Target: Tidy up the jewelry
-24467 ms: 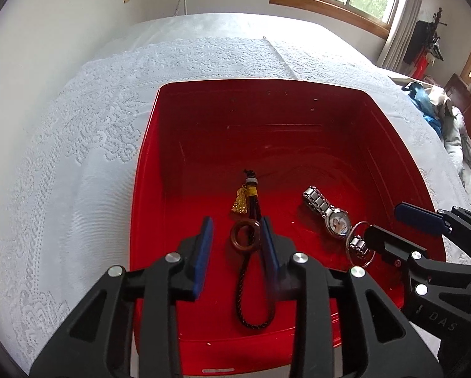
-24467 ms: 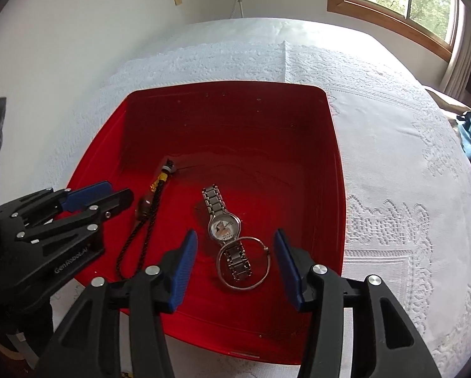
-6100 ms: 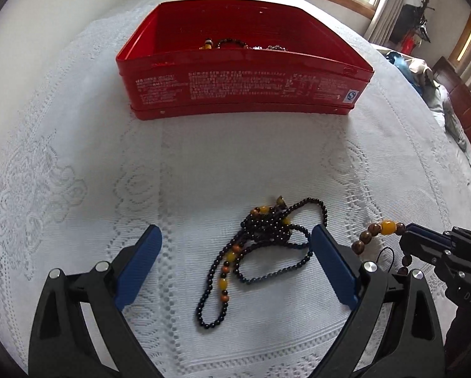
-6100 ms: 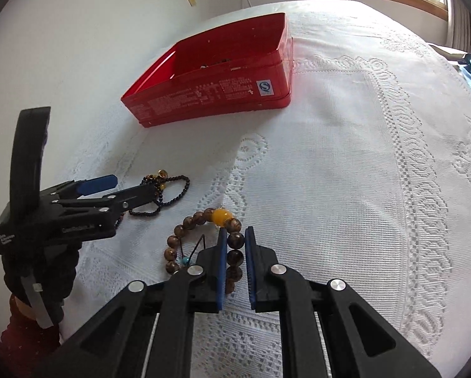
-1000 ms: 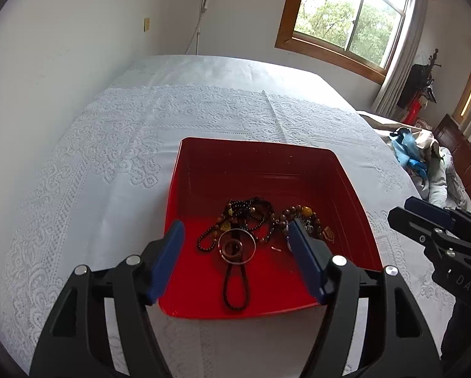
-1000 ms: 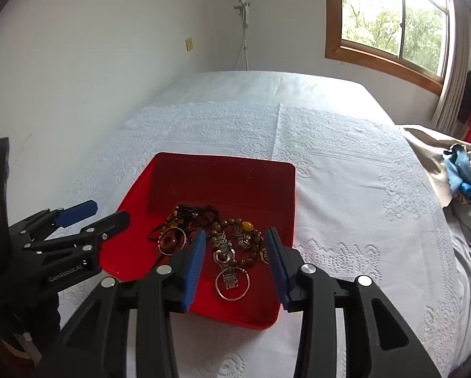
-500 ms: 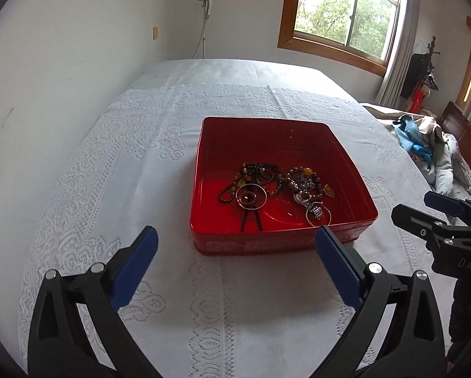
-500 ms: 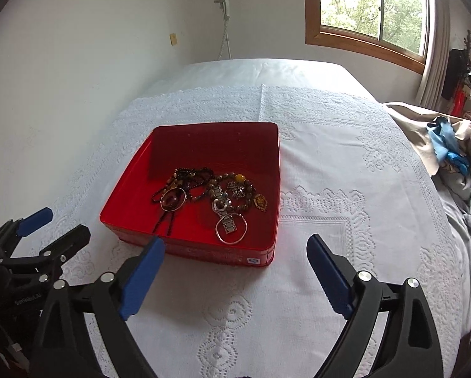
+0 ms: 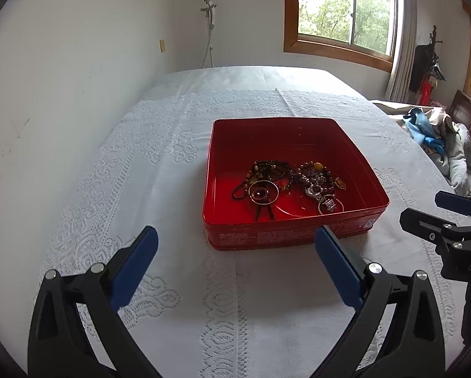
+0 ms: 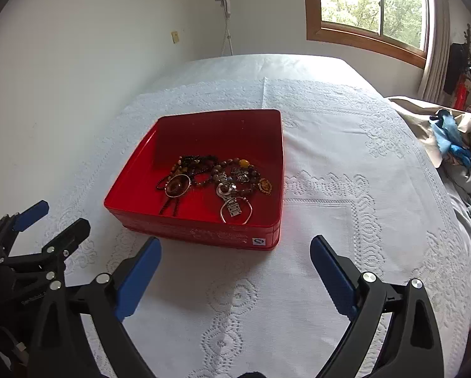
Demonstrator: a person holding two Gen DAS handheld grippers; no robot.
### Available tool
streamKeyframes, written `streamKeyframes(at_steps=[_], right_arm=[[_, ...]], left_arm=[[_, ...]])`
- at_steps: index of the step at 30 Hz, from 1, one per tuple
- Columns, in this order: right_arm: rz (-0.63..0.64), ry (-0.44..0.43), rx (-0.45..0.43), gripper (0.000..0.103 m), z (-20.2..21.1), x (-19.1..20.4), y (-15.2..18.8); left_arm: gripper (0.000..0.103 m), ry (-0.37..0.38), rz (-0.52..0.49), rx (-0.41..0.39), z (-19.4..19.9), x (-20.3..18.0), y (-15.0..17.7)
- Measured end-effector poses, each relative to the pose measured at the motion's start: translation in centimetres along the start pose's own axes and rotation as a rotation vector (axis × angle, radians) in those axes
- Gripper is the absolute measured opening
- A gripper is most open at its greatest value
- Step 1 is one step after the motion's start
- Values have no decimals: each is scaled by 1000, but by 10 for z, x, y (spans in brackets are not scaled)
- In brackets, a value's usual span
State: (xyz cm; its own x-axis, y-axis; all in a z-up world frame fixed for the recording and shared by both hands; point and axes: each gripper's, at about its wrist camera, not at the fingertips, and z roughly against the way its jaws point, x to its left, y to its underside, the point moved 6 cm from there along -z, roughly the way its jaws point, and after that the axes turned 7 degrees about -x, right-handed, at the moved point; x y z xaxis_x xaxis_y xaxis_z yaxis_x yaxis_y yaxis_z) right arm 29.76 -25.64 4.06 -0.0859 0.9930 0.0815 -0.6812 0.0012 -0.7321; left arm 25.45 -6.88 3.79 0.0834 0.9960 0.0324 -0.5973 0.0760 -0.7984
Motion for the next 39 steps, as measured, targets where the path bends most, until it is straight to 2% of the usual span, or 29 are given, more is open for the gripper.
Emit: streamKeyframes(at_steps=[8, 15, 39], right_arm=[[4, 19, 45, 97, -13, 2, 7], [22, 43, 45, 98, -19, 1, 8], [27, 43, 51, 99, -25, -2, 8]], left_arm=[[99, -1, -2, 15, -8, 3, 1], [99, -2, 6, 36, -19, 6, 3], [99, 14, 26, 74, -40, 10, 5]])
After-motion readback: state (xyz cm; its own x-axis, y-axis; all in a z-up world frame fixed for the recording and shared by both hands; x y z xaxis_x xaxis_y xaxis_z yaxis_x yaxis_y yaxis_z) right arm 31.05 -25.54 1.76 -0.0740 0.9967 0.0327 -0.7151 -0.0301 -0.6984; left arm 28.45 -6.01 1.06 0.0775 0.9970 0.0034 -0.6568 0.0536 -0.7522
